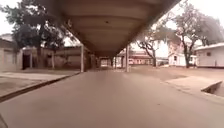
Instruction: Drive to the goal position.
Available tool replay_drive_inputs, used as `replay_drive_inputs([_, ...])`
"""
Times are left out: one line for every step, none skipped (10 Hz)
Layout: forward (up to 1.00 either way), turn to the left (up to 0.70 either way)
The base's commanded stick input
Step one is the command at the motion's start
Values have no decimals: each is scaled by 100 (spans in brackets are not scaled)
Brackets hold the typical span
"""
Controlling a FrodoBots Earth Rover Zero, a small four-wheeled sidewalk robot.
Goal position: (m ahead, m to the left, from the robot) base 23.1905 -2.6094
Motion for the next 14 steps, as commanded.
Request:
replay_drive_inputs([70, 0])
replay_drive_inputs([70, 0])
replay_drive_inputs([70, 0])
replay_drive_inputs([70, 0])
replay_drive_inputs([70, 0])
replay_drive_inputs([70, 0])
replay_drive_inputs([70, 0])
replay_drive_inputs([70, 0])
replay_drive_inputs([70, 0])
replay_drive_inputs([70, 0])
replay_drive_inputs([70, 0])
replay_drive_inputs([70, 0])
replay_drive_inputs([70, 0])
replay_drive_inputs([70, 0])
